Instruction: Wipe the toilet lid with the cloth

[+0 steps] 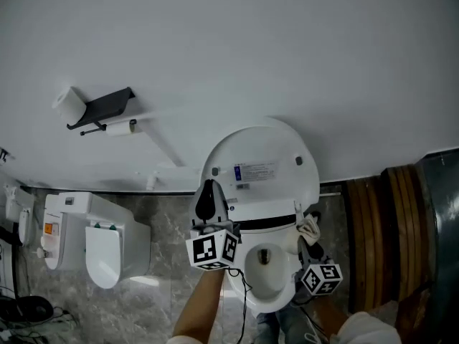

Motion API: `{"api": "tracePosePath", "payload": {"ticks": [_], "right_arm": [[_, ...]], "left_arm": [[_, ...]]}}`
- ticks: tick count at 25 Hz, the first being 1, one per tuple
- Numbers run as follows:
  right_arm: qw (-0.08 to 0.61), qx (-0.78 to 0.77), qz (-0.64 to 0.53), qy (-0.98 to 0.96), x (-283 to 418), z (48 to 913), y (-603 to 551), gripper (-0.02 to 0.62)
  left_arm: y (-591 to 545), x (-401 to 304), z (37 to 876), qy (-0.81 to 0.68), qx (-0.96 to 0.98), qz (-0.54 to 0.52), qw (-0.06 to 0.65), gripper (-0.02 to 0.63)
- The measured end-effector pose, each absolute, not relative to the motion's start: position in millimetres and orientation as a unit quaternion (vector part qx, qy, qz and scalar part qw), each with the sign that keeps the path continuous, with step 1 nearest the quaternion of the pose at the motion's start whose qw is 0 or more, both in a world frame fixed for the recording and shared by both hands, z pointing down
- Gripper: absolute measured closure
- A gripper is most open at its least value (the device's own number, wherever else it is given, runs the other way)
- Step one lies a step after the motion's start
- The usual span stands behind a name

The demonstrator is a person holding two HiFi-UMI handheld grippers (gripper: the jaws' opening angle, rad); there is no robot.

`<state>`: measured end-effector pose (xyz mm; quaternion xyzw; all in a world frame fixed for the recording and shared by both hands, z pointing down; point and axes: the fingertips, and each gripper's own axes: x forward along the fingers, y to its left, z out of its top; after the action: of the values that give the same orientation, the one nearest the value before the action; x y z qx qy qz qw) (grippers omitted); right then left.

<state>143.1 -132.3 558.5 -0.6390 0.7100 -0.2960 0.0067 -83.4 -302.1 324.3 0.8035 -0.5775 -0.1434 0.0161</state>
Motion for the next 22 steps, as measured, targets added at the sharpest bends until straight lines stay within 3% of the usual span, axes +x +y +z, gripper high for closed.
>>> {"api": "tracePosePath", "payload": {"ticks": [3, 6, 8, 15, 22], "right_arm": [[0.033, -0.631, -0.314, 0.709, 143.9, 524.3, -115.0, 0.505], [0.057, -0.624, -0.292, 0.722, 153.8, 484.0, -117.5, 0.505], [0.066, -0.618, -0.269, 0.735, 162.8, 459.8, -119.4, 0.505], [0.105, -0.620, -0.274, 0.728, 189.0, 445.0, -99.9, 0.505], [0.088, -0.607, -0.317, 0.723, 182.0, 449.0, -60.1, 0.505]], "left_arm": [[-337.5, -70.7, 277.5, -0.522, 0.847, -0.100, -0.025, 0.553], [-369.7, -44.9, 280.4, -0.442, 0.895, 0.033, -0.052, 0.392], [-388.7, -31.8, 297.9, -0.406, 0.904, 0.122, -0.060, 0.365], [-418.7, -5.5, 325.4, -0.345, 0.910, 0.228, -0.033, 0.362], [-368.4, -10.1, 316.9, -0.314, 0.927, 0.205, -0.020, 0.359]]}}
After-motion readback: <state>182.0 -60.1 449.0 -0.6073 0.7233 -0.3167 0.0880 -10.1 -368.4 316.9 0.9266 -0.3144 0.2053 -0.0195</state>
